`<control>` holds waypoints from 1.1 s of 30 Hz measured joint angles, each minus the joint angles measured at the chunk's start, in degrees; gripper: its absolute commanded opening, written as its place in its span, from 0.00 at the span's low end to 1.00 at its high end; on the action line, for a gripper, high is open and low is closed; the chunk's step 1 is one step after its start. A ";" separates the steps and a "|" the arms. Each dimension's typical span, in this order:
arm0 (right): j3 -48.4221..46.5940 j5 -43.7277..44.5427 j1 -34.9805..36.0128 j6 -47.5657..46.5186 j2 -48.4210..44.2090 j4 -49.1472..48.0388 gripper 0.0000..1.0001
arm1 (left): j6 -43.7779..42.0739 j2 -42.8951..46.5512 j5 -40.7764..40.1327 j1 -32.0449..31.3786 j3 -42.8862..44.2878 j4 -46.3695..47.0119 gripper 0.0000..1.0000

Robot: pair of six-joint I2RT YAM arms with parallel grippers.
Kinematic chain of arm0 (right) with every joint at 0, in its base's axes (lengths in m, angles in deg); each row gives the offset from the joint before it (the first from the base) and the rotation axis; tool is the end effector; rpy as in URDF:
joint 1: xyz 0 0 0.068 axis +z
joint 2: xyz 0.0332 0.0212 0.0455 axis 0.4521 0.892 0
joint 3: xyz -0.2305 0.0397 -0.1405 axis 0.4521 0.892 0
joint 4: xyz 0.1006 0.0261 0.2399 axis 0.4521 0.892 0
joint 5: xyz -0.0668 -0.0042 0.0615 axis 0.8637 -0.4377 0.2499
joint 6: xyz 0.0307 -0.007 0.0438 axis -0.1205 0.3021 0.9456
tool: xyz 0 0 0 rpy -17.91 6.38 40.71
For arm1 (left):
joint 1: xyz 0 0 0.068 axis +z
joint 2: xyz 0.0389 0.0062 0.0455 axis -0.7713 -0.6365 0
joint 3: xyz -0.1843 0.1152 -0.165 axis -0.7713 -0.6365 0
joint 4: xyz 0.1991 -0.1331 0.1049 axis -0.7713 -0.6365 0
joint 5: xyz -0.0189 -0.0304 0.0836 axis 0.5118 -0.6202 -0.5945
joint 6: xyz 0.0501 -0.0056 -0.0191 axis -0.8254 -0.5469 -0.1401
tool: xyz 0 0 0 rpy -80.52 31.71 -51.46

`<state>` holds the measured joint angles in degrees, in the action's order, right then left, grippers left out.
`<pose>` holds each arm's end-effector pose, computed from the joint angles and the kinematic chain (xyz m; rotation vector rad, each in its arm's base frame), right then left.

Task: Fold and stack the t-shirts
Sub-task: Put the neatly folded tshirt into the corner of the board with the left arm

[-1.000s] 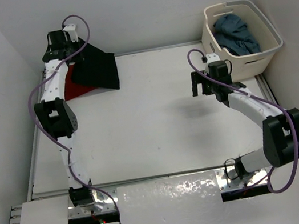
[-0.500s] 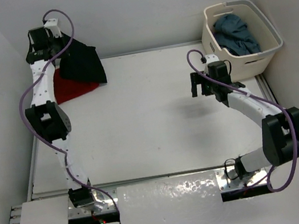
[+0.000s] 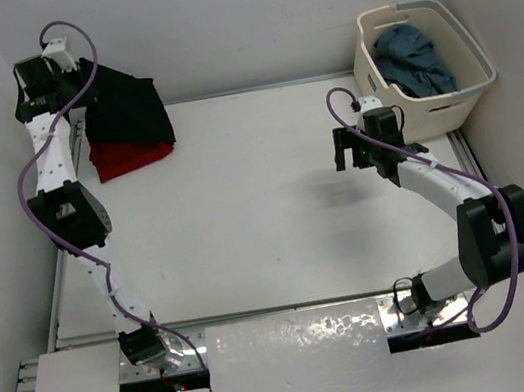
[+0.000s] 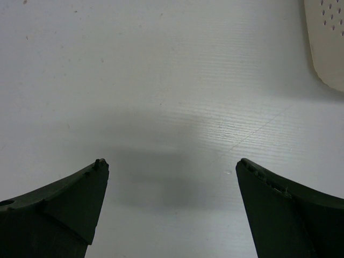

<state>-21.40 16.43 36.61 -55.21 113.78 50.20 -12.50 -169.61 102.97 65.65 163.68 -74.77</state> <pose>0.3002 0.0489 0.2193 0.1404 2.2342 0.1562 0.5123 0.1247 0.3449 0.1165 2.0048 -0.1565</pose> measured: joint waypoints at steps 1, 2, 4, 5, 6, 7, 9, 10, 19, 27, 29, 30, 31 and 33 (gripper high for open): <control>0.00 0.00 0.00 0.00 0.00 0.00 0.99 | 0.02 -0.17 0.24 0.46 0.00 0.22 0.00; 0.00 0.00 0.00 0.00 0.00 0.00 0.99 | 0.02 -0.46 0.28 0.85 -0.09 0.57 0.00; -0.04 -0.02 0.00 0.00 0.17 0.00 0.99 | 0.02 -1.31 -0.09 1.46 -0.37 1.44 0.00; -0.11 -0.02 0.00 0.00 0.35 0.04 0.99 | 0.02 -1.99 -0.31 1.70 -0.37 1.62 0.00; -0.24 -0.04 0.00 0.00 0.61 0.04 0.99 | 0.02 -2.73 -0.44 1.97 -0.37 1.90 0.00; -0.33 -0.09 0.00 0.00 0.87 0.04 0.99 | 0.02 -3.67 -0.70 2.23 -0.37 1.99 0.00; -0.46 -0.17 0.00 0.00 1.29 0.17 0.99 | 0.00 -5.49 -1.07 2.47 -0.57 2.29 0.00; -0.50 -0.20 0.00 0.00 1.46 0.22 0.99 | 0.00 -6.43 -1.42 2.56 -0.79 2.34 0.00; -0.76 -0.33 0.00 0.02 1.86 1.01 0.99 | 0.61 -10.19 -7.13 3.06 -0.96 2.34 0.71; -2.82 -0.63 0.00 -0.11 1.84 2.73 0.99 | 5.05 -8.92 -11.74 3.30 -1.49 1.90 1.00; -3.87 -0.72 0.00 -0.35 1.79 3.17 0.99 | 6.51 -7.52 -11.78 3.30 -1.88 1.88 1.00; -4.55 -0.74 0.00 -0.52 1.77 3.52 0.99 | 7.15 -6.73 -11.74 3.30 -1.95 1.88 1.00; -5.18 -0.70 0.00 -0.70 1.75 3.74 0.99 | 7.85 -5.92 -11.74 3.30 -1.99 1.90 1.00; -6.69 0.00 0.00 -1.14 1.68 4.28 0.99 | 9.35 -4.22 -11.69 3.23 -1.99 1.90 1.00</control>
<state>-28.08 16.43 36.61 -56.35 115.46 54.48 -3.14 -173.83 91.28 68.88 161.69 -72.87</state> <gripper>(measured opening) 0.993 0.997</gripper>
